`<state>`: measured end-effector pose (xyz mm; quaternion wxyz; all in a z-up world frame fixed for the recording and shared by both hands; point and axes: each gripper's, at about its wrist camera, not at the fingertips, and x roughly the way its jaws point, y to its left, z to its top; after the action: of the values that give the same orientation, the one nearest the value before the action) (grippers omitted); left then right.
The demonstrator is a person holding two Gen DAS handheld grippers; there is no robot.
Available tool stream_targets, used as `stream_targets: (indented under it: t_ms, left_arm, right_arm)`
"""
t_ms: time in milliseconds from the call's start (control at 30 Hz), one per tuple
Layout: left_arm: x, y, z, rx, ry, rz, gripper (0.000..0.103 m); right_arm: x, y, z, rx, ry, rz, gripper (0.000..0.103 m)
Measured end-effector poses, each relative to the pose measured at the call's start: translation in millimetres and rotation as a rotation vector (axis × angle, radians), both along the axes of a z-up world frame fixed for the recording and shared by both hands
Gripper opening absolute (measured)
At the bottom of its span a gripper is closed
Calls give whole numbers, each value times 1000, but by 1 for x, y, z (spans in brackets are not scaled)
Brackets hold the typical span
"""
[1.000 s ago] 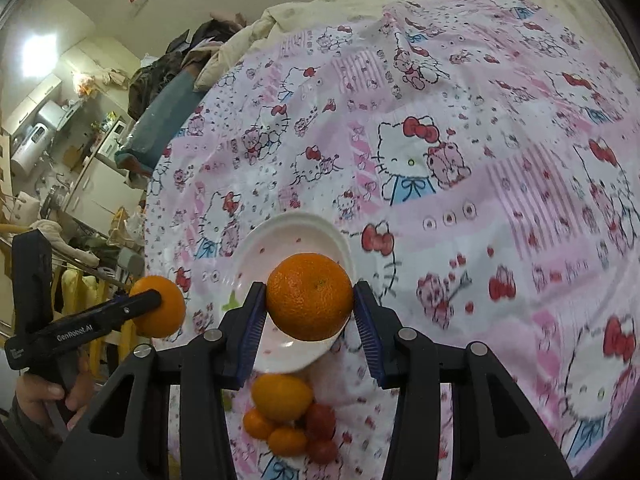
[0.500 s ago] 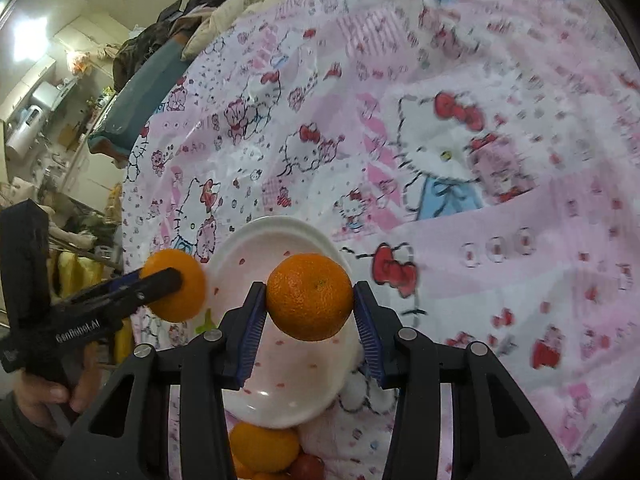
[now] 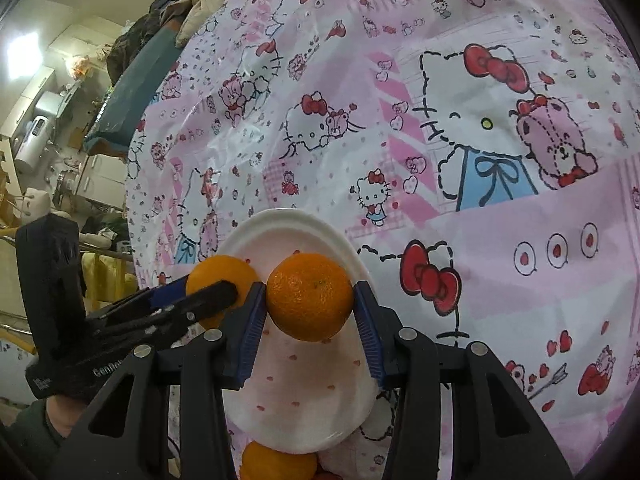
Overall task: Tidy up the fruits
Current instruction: 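Carry the orange and mandarin over the pink plate and open both grippers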
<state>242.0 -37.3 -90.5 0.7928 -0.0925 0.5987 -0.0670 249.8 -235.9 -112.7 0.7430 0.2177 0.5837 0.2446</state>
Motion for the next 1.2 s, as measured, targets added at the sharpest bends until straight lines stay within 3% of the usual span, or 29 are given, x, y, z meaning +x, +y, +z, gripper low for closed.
stream_targets:
  t_ms: [100, 333, 433, 467, 500, 600, 767, 933, 967, 1067, 1200]
  left_arm:
    - [1, 5, -3, 10, -3, 7, 51]
    - [3, 12, -7, -56, 4, 27, 58]
    - [3, 8, 0, -65, -5, 19, 72]
    - [3, 7, 3, -60, -16, 22, 83]
    - [2, 7, 7, -50, -34, 28, 87]
    - [1, 9, 10, -7, -55, 44, 87]
    - [-1, 28, 18, -7, -81, 136, 87]
    - [-1, 31, 18, 18, -92, 137, 87]
    - [-1, 31, 18, 18, -90, 139, 87]
    - [0, 32, 16, 18, -80, 142, 87]
    - [0, 33, 16, 33, -83, 140, 87]
  right_arm:
    - [2, 1, -4, -2, 9, 0, 46]
    - [2, 2, 0, -3, -1, -2, 46]
    - [1, 1, 0, -4, -2, -3, 46]
    - [1, 1, -1, -2, 1, -2, 46]
    - [1, 1, -1, -2, 2, -1, 46]
    - [1, 2, -2, -5, -2, 1, 47]
    - [2, 0, -9, 13, 20, -13, 48]
    - [2, 4, -7, 3, 8, -14, 48]
    - [2, 3, -7, -2, 8, -16, 50]
    - [1, 2, -2, 38, -11, -24, 74]
    - [2, -2, 8, 10, -59, -40, 76]
